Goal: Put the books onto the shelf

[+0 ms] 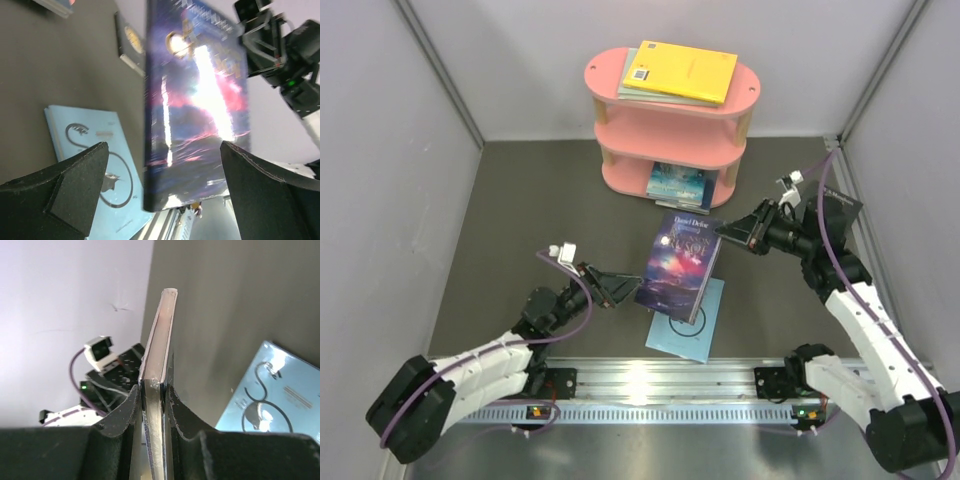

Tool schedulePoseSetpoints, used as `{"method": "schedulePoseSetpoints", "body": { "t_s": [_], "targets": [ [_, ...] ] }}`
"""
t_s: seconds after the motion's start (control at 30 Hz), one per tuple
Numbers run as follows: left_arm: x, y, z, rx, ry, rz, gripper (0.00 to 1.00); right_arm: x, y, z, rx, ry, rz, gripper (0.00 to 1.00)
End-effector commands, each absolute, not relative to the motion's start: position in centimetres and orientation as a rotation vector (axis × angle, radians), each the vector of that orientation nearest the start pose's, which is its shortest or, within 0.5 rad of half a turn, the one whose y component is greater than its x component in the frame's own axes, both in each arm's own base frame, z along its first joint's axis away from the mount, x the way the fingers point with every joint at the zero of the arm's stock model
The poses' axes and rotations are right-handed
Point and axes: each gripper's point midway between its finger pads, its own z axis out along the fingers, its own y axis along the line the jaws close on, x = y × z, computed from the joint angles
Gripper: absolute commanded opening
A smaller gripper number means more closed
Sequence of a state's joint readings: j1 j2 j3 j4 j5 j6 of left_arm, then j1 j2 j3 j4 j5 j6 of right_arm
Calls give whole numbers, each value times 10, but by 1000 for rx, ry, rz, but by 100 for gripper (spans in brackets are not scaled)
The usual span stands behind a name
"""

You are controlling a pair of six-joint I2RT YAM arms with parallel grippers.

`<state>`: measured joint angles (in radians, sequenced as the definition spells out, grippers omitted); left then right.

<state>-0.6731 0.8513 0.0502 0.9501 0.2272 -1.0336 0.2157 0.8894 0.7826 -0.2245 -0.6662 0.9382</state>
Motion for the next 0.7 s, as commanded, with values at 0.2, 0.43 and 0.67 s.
{"method": "schedulePoseSetpoints", "body": {
  "t_s": [0.2,0.43,0.67],
  "targets": [
    [180,-250,167,-32,1697,-1546,99,237,222,325,85,1839,1630,0],
    [173,-256,182,2,1654,-1625,96,244,248,293,95,1812,1773,0],
    [175,-250,189,-16,1643,-1593,45,254,251,275,114,1778,1830,0]
  ]
}}
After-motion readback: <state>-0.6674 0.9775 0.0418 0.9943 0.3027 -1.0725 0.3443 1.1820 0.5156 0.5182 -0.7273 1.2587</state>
